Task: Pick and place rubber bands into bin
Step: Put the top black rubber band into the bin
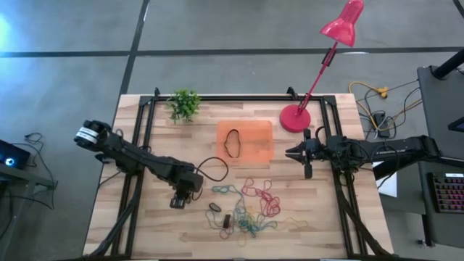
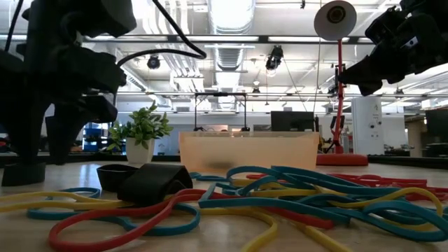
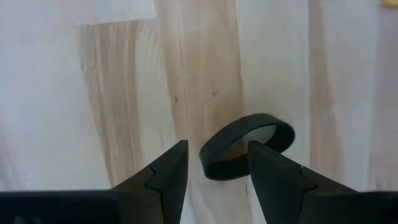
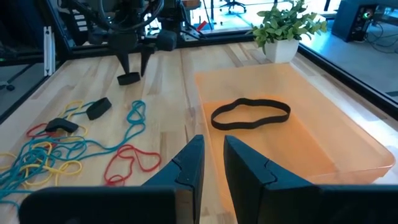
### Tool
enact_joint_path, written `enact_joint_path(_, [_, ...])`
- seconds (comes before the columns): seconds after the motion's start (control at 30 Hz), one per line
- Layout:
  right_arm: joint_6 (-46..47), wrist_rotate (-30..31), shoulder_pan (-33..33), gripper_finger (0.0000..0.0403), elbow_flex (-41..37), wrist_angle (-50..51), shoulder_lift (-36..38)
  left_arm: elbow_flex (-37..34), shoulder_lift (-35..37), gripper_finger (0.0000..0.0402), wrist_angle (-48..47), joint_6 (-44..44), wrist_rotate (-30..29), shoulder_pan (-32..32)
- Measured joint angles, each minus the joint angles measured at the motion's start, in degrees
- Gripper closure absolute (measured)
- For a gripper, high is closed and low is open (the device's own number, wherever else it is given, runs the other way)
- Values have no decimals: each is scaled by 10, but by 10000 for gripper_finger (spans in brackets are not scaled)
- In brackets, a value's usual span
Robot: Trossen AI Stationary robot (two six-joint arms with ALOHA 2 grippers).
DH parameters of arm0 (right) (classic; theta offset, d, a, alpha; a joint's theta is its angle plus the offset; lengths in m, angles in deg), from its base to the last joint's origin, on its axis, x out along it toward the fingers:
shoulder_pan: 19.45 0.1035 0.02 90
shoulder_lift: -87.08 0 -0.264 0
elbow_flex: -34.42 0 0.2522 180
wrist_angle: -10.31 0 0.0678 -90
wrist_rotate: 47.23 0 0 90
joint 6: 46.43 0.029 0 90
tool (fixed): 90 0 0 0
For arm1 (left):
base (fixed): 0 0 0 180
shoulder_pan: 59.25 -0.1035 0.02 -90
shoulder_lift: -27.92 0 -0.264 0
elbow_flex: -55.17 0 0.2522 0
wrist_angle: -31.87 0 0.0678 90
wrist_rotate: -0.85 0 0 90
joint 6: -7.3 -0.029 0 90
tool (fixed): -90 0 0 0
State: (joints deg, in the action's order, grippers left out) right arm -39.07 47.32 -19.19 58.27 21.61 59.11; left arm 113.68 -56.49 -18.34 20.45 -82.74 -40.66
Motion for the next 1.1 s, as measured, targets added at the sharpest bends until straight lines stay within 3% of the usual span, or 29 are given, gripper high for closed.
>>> enact_joint_path(0.2, [0, 0, 0, 351, -1, 0, 0, -1, -12, 267, 0, -2, -10, 0])
enact_joint_path(0.47, [2, 0, 0, 351, -2, 1, 0, 0, -32, 330, -1, -3, -10, 0])
enact_joint_path(0.63, [2, 0, 0, 351, -2, 1, 0, 1, -26, 392, -6, -6, -11, 0])
enact_joint_path(0.77, [2, 0, 0, 351, -2, 1, 0, 7, -12, 398, -4, -10, -31, -2])
enact_joint_path(0.93, [2, 0, 0, 351, -3, 1, 0, 32, 3, 401, 2, -48, -94, -4])
enact_joint_path(1.1, [2, 0, 0, 351, -4, 1, 0, 64, 12, 401, 53, -117, -227, -23])
